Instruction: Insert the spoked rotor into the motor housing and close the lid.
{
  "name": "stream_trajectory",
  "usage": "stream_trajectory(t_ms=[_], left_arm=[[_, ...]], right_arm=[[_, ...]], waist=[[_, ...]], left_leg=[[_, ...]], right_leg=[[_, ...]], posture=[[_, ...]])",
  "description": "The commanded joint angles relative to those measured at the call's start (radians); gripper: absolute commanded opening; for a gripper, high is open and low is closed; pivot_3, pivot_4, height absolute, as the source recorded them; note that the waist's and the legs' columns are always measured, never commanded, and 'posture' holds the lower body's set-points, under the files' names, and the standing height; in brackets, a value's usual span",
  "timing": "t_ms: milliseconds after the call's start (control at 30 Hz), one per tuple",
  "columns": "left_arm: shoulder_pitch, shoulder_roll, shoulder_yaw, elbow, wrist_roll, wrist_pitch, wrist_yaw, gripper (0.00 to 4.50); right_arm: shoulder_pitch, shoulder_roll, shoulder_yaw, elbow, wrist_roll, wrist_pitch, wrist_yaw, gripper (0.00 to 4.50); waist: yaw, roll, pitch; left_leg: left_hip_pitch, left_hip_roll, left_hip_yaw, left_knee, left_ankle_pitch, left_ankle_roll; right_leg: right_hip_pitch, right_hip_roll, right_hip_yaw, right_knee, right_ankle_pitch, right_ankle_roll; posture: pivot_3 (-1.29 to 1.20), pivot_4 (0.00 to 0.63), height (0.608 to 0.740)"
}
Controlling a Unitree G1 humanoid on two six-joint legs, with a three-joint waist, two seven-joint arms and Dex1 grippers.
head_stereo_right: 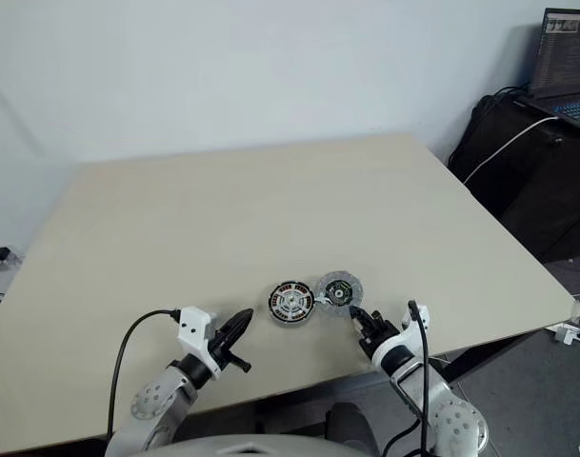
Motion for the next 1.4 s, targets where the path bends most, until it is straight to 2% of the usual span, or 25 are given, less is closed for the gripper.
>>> stream_trajectory(t_ms=[33,233,433,767,833,967,1267,1400], left_arm=[[-0.015,-0.002,0.004,-0.018,-0.003,-0.010,0.004,0.00],[-0.020,-0.004,0.004,-0.018,-0.003,-0.008,0.006,0.00],[-0.023,-0.006,0.003,-0.019,-0.003,-0.007,0.009,0.00],[-0.031,-0.012,0.000,-0.015,-0.003,-0.010,0.014,0.00],[-0.030,-0.012,0.000,-0.016,-0.003,-0.011,0.015,0.00],[-0.030,-0.013,-0.001,-0.015,-0.002,-0.014,0.018,0.00],[-0.033,-0.016,0.001,-0.013,-0.002,-0.017,0.020,0.00],[-0.034,-0.016,0.002,-0.012,-0.002,-0.018,0.020,0.00]], right_arm=[[0.010,-0.040,0.092,-0.077,-0.095,-0.033,0.064,0.02],[0.014,-0.113,0.237,-0.155,-0.247,-0.096,0.158,0.02],[-0.038,-0.113,0.261,-0.168,-0.270,-0.074,0.144,0.02],[-0.155,-0.124,0.338,-0.216,-0.350,-0.040,0.108,0.02],[-0.170,-0.144,0.374,-0.237,-0.387,-0.048,0.123,0.02],[-0.190,-0.209,0.467,-0.252,-0.496,-0.096,0.174,0.02],[-0.210,-0.305,0.613,-0.232,-0.722,-0.260,0.277,0.02],[-0.213,-0.332,0.633,-0.187,-0.806,-0.311,0.296,0.02]], waist=[[0.000,0.000,0.000],[-0.004,-0.002,-0.001],[-0.020,-0.004,0.001],[-0.023,-0.004,0.001],[-0.023,-0.004,0.002],[-0.020,-0.005,0.002],[-0.020,-0.008,0.003],[-0.018,-0.008,0.003]], left_leg=[[0.000,0.000,0.000,0.000,0.000,0.000],[0.001,0.000,0.000,0.000,0.000,0.000],[0.007,0.001,-0.003,0.000,0.000,0.000],[0.004,0.001,-0.004,0.000,0.000,0.000],[0.003,0.000,-0.003,-0.001,0.000,0.000],[0.002,-0.002,-0.003,-0.002,-0.001,0.000],[0.003,-0.002,-0.003,-0.002,-0.001,0.000],[0.004,-0.002,-0.004,-0.002,-0.001,0.000]], right_leg=[[0.000,0.000,0.000,0.000,0.000,0.000],[0.001,0.001,0.000,0.000,0.000,0.000],[0.005,0.003,0.001,0.001,0.000,0.000],[0.005,0.004,0.002,0.001,0.000,-0.001],[0.005,0.004,0.002,0.001,0.003,-0.006],[0.006,0.003,0.002,-0.001,0.002,-0.007],[0.007,0.003,0.002,-0.001,-0.001,-0.002],[0.008,0.003,0.002,-0.001,-0.001,-0.002]], posture=[[0.00,0.000,0.740],[0.00,0.000,0.740],[0.00,0.000,0.740],[0.00,0.000,0.740],[0.00,0.000,0.740],[0.00,0.000,0.740],[0.00,0.000,0.740],[0.00,0.000,0.740]])
